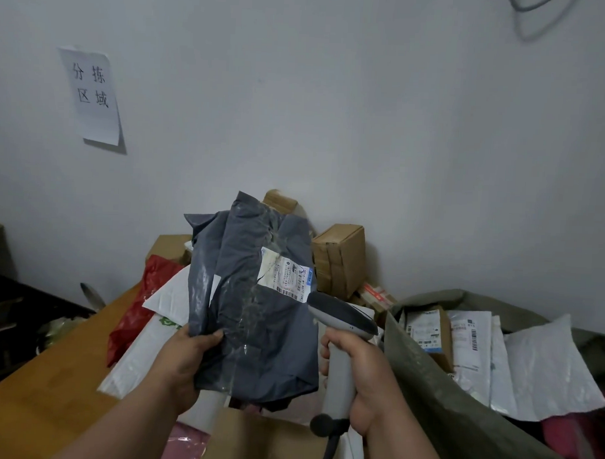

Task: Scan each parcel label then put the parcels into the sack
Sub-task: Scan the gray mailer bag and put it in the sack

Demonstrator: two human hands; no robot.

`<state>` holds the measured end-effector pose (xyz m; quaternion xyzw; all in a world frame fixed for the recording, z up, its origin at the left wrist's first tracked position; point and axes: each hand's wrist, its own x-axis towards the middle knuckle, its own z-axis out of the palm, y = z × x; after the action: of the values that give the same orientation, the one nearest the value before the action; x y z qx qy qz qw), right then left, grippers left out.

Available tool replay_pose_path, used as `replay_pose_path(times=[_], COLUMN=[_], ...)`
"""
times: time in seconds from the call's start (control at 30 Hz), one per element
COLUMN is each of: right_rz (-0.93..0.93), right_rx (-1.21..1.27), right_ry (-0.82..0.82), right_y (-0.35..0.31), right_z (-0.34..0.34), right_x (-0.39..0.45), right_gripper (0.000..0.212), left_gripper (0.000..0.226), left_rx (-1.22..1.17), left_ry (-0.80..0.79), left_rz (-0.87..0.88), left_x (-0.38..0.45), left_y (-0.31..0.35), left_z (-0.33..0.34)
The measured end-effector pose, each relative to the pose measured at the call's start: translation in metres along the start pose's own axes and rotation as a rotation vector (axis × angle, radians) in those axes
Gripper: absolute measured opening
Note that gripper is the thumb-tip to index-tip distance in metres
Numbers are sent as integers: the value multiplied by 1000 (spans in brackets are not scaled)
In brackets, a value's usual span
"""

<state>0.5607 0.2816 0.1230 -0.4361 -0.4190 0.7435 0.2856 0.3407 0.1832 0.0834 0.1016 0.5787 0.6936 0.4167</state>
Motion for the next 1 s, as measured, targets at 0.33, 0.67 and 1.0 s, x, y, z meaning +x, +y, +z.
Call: replay_pose_path(times=[0.33,0.67,1.0], right_rz=[17,-71,-70], right_rx=[12,46,266], right_ry=[-10,144,164], right_y=[4,17,26], right_z=[3,-7,-22], right_x=[0,-15,-48], right_gripper=[16,18,34], left_gripper=[21,21,26], left_rx=[-16,-16,57], left_ry=[15,-63,-352], left_rz=[15,-3,-27], left_x=[-8,-4,-17], left_y=[-1,-5,6], left_z=[-4,-7,32])
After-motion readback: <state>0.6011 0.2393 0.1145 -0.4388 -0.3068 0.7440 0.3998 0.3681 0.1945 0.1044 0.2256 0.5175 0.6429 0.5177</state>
